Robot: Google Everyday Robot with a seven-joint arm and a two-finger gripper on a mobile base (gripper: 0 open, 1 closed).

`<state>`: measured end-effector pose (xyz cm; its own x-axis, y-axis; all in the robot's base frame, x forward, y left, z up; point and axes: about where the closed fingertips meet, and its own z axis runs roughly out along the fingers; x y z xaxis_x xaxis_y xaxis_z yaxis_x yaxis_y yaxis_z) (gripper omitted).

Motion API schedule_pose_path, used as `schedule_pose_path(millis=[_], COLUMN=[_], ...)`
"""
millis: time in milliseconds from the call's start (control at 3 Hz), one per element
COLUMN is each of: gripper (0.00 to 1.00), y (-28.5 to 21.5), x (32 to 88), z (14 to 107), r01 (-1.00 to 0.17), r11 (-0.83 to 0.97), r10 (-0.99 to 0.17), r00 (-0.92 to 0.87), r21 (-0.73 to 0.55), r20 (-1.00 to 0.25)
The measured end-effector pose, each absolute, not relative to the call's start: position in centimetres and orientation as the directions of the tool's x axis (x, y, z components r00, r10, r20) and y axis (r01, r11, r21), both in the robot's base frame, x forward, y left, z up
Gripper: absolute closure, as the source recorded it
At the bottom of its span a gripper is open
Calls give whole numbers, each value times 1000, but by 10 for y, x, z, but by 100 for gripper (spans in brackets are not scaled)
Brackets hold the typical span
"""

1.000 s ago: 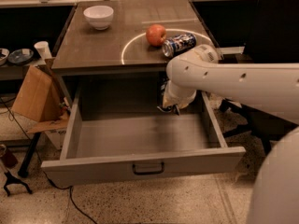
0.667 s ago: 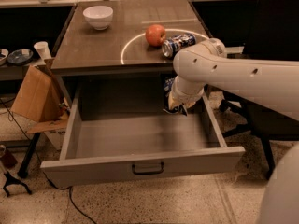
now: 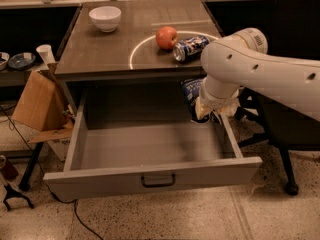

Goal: Pick blue chip bag from top drawer and place on counter

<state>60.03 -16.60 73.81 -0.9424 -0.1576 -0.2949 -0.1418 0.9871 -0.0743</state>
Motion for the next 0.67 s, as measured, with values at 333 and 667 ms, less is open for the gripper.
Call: schedule_pose_path(millis=[333,667], gripper=[100,100], y=[-185,-192], x=[588,593], z=[766,805], r01=[-195,-257], r11=[975,955], r10=[-221,-296], r00=[-919,-869], r21=[-109,-151], r20=[-328,-396])
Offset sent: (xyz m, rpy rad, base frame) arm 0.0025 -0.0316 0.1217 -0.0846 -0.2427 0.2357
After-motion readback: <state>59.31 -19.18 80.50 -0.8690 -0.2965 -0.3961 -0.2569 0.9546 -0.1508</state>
